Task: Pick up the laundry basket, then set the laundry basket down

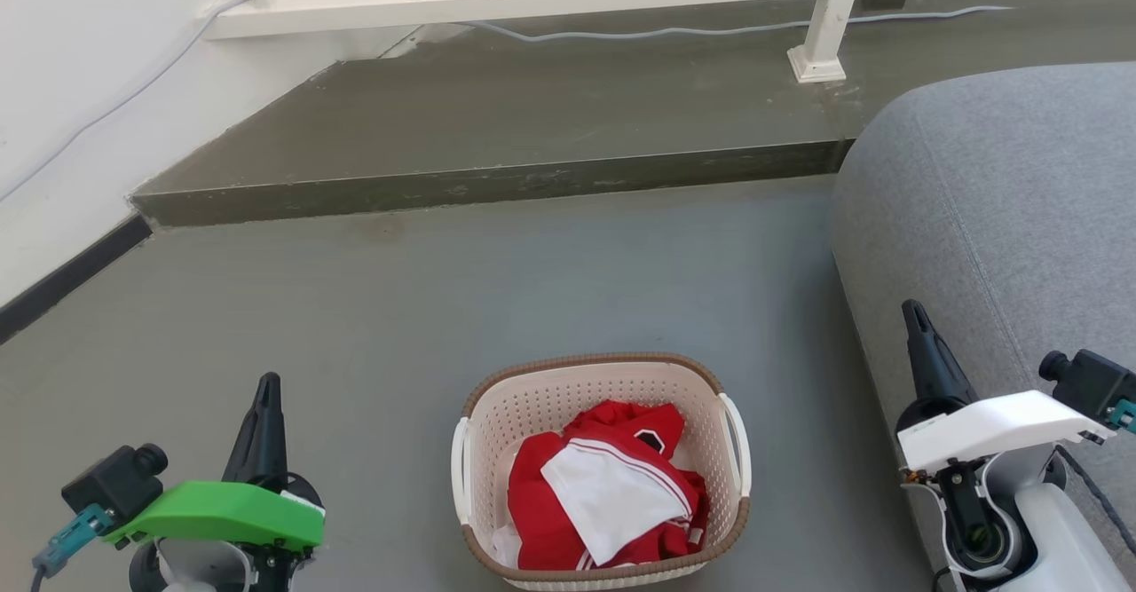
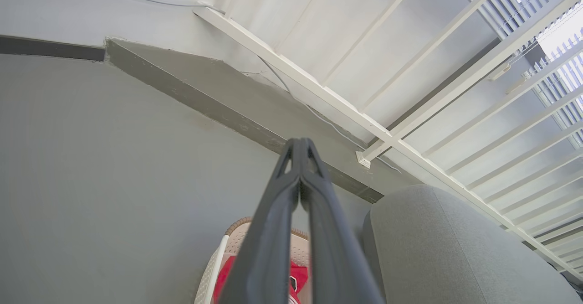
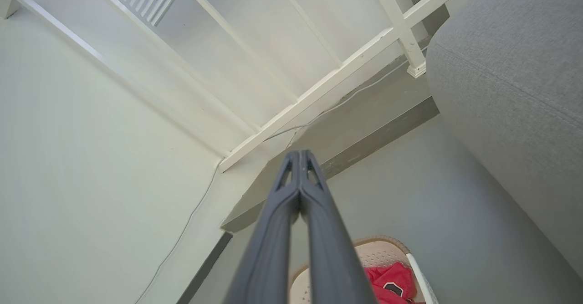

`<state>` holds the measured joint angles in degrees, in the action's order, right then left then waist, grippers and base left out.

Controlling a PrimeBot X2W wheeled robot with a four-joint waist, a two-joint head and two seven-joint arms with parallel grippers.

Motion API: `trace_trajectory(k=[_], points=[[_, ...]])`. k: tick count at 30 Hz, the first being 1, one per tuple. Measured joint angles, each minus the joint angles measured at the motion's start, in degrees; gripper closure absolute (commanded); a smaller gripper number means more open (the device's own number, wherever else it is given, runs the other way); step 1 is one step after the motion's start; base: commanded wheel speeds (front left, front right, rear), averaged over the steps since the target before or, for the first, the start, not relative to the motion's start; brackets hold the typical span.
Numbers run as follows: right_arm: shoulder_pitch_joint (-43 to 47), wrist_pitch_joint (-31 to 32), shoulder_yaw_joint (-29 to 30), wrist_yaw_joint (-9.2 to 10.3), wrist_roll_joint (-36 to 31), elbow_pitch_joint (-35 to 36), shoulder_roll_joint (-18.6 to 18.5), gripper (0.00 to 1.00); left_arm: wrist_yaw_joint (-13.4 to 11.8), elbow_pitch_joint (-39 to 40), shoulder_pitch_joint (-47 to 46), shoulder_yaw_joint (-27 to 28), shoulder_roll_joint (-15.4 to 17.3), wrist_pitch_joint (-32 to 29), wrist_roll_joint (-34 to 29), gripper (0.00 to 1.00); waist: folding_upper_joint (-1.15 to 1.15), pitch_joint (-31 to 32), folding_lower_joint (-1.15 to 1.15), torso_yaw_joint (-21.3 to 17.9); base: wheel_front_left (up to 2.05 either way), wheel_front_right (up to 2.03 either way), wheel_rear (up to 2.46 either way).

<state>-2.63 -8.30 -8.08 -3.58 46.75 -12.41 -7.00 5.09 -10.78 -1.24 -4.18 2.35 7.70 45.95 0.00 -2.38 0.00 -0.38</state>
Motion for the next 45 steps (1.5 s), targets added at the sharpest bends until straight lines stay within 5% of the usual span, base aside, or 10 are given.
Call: trace_trajectory(k=[45], points=[[-0.4,8.8,9.2,-2.0,32.2,-2.4,2.1,1.0,1.0,-3.5,-0.9,4.9,0.1,-8.8,32.3,1.0,0.0,1.6,0.0,0.3,0.0,0.0,0.0]])
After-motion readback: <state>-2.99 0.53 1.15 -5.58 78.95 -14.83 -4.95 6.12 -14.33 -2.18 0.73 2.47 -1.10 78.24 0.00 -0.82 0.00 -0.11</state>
